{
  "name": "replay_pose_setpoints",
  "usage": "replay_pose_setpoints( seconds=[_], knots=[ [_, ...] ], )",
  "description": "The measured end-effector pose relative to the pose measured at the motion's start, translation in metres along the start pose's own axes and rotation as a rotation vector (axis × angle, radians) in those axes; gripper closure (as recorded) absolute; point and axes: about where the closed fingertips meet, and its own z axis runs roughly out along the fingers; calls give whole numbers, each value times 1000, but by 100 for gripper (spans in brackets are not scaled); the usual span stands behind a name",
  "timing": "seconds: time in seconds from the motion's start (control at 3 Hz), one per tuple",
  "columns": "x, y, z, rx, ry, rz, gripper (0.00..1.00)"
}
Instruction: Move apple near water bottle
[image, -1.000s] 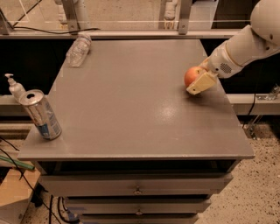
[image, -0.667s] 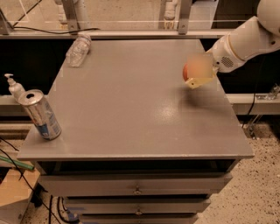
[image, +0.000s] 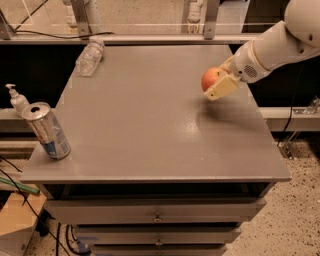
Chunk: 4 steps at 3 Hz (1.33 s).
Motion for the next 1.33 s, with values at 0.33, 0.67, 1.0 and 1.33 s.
replay_pose_setpoints(
  seconds=[0.33, 0.67, 1.0, 1.33],
  knots=[
    [-34, -5, 25, -19, -63, -13, 100],
    [-78, -15, 55, -49, -102, -63, 100],
    [-119, -20, 90, -100, -120, -111, 100],
    [-153, -23, 123, -138, -140, -134, 100]
  ],
)
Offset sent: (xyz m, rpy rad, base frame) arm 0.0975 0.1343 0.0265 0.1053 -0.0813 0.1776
